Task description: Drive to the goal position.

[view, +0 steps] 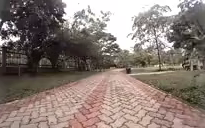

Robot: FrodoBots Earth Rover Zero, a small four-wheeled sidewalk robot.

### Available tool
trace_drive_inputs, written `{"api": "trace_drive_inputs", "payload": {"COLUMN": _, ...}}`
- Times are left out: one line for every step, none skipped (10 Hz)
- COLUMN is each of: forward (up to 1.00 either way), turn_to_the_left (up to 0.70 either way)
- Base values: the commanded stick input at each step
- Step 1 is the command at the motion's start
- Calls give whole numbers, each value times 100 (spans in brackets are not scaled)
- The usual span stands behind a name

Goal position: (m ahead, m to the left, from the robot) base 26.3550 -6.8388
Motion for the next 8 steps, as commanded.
{"api": "trace_drive_inputs", "payload": {"forward": 70, "turn_to_the_left": 1}}
{"api": "trace_drive_inputs", "payload": {"forward": 70, "turn_to_the_left": 1}}
{"api": "trace_drive_inputs", "payload": {"forward": 70, "turn_to_the_left": 1}}
{"api": "trace_drive_inputs", "payload": {"forward": 70, "turn_to_the_left": 1}}
{"api": "trace_drive_inputs", "payload": {"forward": 70, "turn_to_the_left": 1}}
{"api": "trace_drive_inputs", "payload": {"forward": 70, "turn_to_the_left": 1}}
{"api": "trace_drive_inputs", "payload": {"forward": 70, "turn_to_the_left": 1}}
{"api": "trace_drive_inputs", "payload": {"forward": 70, "turn_to_the_left": 1}}
